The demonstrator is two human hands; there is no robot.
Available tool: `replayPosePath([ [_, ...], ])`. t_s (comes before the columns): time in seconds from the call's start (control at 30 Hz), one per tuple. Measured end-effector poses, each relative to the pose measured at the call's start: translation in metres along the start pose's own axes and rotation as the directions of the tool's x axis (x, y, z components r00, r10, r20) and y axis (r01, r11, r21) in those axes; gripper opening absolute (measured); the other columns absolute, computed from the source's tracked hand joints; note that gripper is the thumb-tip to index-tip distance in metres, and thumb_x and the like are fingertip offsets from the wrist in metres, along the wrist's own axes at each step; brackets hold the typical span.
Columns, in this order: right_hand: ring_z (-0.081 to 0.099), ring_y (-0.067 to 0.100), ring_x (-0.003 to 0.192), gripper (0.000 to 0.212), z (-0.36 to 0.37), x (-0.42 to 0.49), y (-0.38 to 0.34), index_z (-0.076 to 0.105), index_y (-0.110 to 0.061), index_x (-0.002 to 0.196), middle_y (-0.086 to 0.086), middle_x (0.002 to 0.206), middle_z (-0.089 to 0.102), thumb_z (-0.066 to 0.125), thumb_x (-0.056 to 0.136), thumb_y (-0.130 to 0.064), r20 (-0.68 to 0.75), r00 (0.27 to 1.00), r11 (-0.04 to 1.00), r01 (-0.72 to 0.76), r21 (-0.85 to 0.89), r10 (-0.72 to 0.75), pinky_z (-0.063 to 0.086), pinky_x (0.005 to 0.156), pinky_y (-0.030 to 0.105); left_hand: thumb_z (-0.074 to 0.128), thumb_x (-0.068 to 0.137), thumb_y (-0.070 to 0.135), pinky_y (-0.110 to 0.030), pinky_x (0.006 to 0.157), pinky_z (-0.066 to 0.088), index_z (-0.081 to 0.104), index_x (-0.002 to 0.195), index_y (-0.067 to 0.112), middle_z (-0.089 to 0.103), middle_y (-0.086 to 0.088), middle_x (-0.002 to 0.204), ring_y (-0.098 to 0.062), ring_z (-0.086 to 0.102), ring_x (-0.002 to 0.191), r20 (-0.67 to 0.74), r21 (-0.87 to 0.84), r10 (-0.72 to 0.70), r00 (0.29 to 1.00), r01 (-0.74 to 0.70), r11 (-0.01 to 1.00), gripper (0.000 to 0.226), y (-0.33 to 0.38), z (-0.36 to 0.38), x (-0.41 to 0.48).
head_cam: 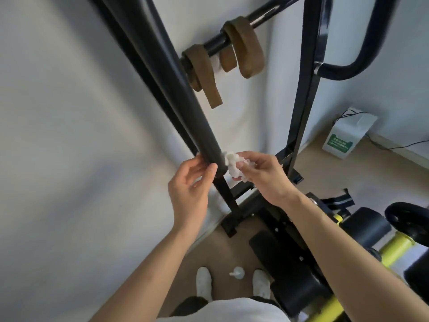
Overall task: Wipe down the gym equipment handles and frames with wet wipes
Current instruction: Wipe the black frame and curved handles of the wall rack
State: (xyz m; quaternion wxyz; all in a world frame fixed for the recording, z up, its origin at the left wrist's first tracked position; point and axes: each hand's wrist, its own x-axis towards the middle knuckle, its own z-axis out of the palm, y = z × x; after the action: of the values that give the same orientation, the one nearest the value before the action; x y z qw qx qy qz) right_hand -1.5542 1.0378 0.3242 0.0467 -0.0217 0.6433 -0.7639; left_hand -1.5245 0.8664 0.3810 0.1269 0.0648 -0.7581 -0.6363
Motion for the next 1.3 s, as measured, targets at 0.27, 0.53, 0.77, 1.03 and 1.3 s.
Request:
replayPosePath([
  [0.27,0.072,0.034,0.09,0.014,-0.033,0.09,0.035,0.077,-0.012,0.104,0.009,0.101,0.075,0.072,0.091,-0.014,0.015,0.997,0.97,-0.068,-0.233,0.073,0.061,0.08,0.046,0.075,0.088,0.027,-0.054,0.099,0.054,0.072,0.11,0.015,0.077,-0.001,0.109,-0.022,0.072,0.108,-0.129,0.103,-0.026,0.991,0.04,0.994,0.025,-0.007,0.014,-0.011],
  [0.53,0.061,0.02,0.072,0.018,-0.003,0.113,0.033,0.076,0.0,0.106,0.019,0.102,0.073,0.071,0.093,-0.012,0.278,0.957,0.993,-0.057,-0.103,0.084,0.054,0.058,0.022,0.072,0.093,0.018,-0.055,0.099,0.054,0.071,0.11,0.013,0.077,-0.003,0.11,-0.022,0.071,0.111,-0.229,0.161,-0.018,0.973,0.056,0.985,0.018,-0.007,0.024,-0.015],
  [0.77,0.069,0.019,0.073,0.016,-0.014,0.08,0.034,0.077,-0.006,0.104,0.013,0.096,0.074,0.071,0.094,-0.017,0.317,0.948,0.997,-0.009,-0.074,0.032,0.057,0.062,0.028,0.072,0.091,0.026,-0.052,0.097,0.056,0.071,0.107,0.02,0.077,0.0,0.107,-0.02,0.071,0.109,-0.274,0.174,0.0,0.962,0.05,0.984,0.017,-0.009,0.032,-0.018],
  [1.03,0.069,0.028,0.07,0.015,-0.024,0.026,0.001,0.074,0.001,0.104,0.013,0.091,0.072,0.068,0.094,-0.009,0.278,0.959,0.99,0.021,0.139,-0.059,0.056,0.065,0.036,0.068,0.095,0.026,-0.034,0.085,0.058,0.064,0.102,0.026,0.072,0.005,0.106,-0.021,0.07,0.104,-0.276,0.131,-0.063,0.959,0.102,0.986,0.007,-0.012,0.043,-0.04],
  [1.3,0.066,0.017,0.061,0.025,-0.078,-0.004,-0.02,0.062,0.009,0.104,0.018,0.087,0.067,0.073,0.089,-0.008,0.074,0.996,0.997,0.036,0.076,-0.041,0.054,0.055,0.023,0.076,0.086,0.029,-0.028,0.099,0.054,0.058,0.127,0.025,0.049,0.005,0.136,-0.02,0.053,0.129,0.209,0.146,0.193,0.959,-0.226,0.963,0.045,-0.006,0.088,-0.044],
])
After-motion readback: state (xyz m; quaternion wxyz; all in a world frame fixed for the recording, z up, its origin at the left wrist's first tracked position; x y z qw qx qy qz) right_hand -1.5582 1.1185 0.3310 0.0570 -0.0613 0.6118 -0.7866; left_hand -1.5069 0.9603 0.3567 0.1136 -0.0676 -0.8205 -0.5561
